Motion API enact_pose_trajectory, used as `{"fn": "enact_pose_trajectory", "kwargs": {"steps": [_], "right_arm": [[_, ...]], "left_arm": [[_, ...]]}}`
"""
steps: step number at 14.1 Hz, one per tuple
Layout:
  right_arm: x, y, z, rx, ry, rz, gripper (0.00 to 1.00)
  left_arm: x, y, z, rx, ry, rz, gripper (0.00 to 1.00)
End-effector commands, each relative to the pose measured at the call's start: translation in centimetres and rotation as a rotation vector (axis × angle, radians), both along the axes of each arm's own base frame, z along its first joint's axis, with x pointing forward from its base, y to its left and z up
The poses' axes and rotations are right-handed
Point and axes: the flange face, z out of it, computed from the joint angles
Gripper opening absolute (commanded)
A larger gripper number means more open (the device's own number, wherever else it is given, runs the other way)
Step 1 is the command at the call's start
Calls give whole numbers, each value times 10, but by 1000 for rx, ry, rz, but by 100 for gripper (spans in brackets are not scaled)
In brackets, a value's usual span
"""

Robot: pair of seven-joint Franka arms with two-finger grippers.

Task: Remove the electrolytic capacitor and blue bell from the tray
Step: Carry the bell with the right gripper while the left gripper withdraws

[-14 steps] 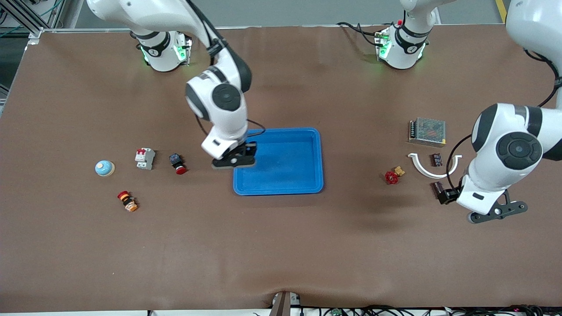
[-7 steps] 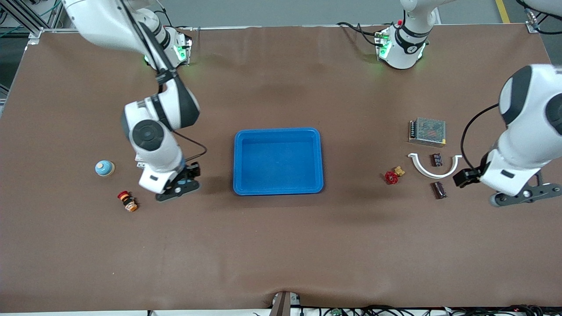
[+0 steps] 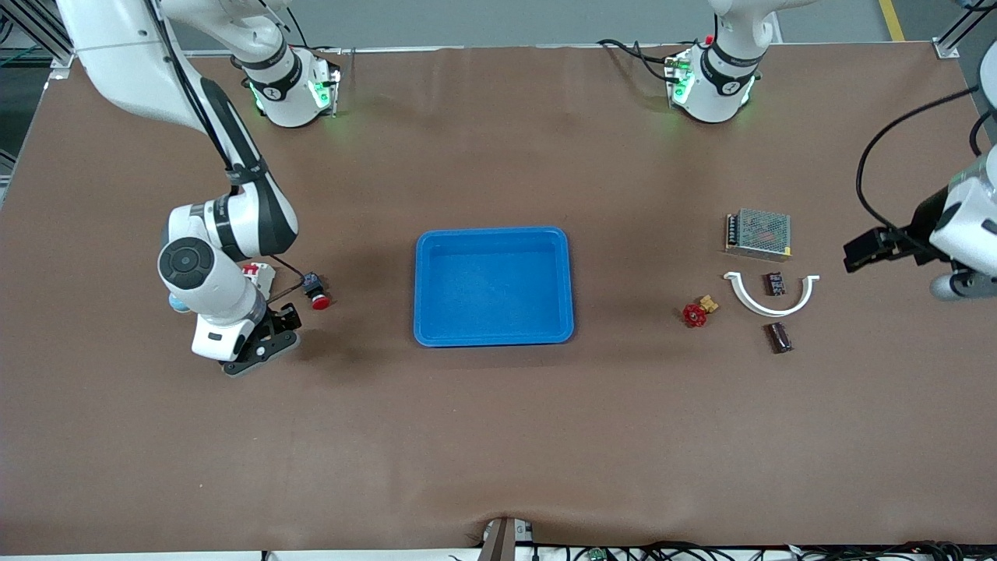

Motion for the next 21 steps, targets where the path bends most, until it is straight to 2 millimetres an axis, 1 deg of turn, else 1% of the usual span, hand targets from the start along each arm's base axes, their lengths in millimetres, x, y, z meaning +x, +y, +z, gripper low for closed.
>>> {"fn": "enact_pose_trajectory", "kwargs": {"steps": [1,2,3,4,6,7,10,11,12,14,16,17,19,20,21], "right_arm": [[-4,-9,-24,12,-10,37,51],[-4,-9,-29,12,-9,38,51],[-5,-9,-37,12,-2,40,51],[-5,-10,-43,15,-8,42,51],[-5,-19,-57,19,-11,33,51],[-5,-18,-61,21,-15,42,51],[-5,-18,-61,22,-18,46,51],[-5,-18,-61,22,-18,46,55],[-4,-18,-61,22,-19,43,100],[-4,-17,-58,22,-19,36,100],[-3,-9,-48,26,-24,11,100],[-3,-5,-37,24,-12,-22,100],[-4,4,-13,10,33,-117,100],[-1,5,7,8,45,-157,100],[5,2,34,12,61,-191,100]], "left_arm": [[-35,-12,17,4,7,-36,100],[-42,-17,18,7,8,-44,100],[-49,-17,21,9,7,-44,100],[-52,-16,21,10,8,-44,100],[-54,-13,25,11,13,-40,100],[-56,-13,28,8,10,-40,100],[-58,-12,30,9,18,-34,100],[-58,-13,31,7,16,-37,100],[-59,-16,31,2,17,-42,100],[-62,-21,31,-40,31,-43,100],[-64,-24,32,-45,36,-47,100],[-66,-24,37,-45,27,-47,100],[-69,-26,39,-44,34,-49,100],[-69,-26,40,-44,36,-50,100],[-70,-26,41,-43,38,-50,100]]}}
